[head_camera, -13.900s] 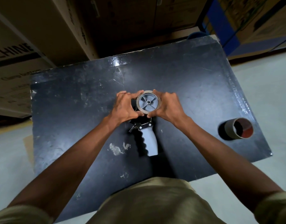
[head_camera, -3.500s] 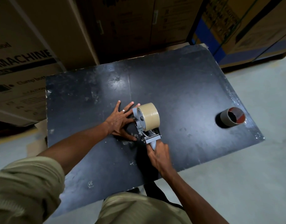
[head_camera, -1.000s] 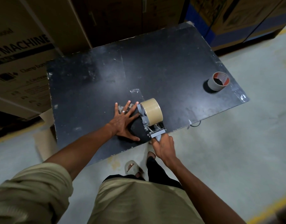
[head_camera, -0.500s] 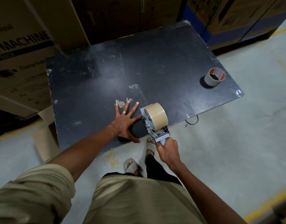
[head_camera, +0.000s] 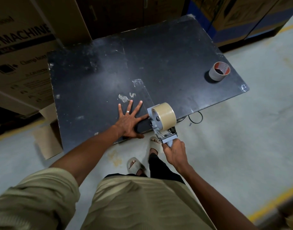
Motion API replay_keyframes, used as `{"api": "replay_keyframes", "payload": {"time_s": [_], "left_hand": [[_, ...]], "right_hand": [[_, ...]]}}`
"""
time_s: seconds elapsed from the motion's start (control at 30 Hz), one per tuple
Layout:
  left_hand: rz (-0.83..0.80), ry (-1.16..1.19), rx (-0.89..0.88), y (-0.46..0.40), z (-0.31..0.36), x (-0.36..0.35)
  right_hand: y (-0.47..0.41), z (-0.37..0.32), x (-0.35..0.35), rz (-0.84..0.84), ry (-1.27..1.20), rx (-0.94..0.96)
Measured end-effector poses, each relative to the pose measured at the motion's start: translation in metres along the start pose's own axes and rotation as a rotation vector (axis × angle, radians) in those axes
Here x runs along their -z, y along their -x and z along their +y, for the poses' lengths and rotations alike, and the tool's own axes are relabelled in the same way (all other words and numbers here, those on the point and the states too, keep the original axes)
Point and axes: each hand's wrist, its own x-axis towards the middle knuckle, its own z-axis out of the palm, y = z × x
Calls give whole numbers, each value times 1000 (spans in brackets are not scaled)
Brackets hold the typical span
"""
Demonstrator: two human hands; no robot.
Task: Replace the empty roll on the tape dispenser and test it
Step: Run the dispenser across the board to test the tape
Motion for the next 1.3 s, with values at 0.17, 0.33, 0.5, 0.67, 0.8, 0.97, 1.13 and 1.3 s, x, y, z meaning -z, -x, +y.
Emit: {"api": "replay_keyframes", "payload": {"time_s": [0.17, 0.33, 0.5, 0.67, 0.8, 0.97, 1.13, 1.3], "left_hand": [[32, -8, -38, 5, 5, -6], [88, -41, -110, 14, 15, -18], [70, -2, -90, 16, 19, -15], [71, 50, -18, 19, 31, -16], [65, 65, 41, 21, 41, -19], [52, 69, 46, 22, 40, -13], [11, 93, 62, 23, 42, -8], [-45, 161, 73, 21, 40, 5]], "right_hand": [[14, 15, -1, 12, 22, 17], [17, 20, -5, -12, -107, -18], [8, 19, 3, -212, -293, -86], [3, 22, 8, -265, -324, -115], [6, 23, -3, -193, -297, -68], [0, 27, -4, -228, -316, -90], [7, 26, -3, -209, -309, -77], [18, 36, -2, -201, -267, -93]]}}
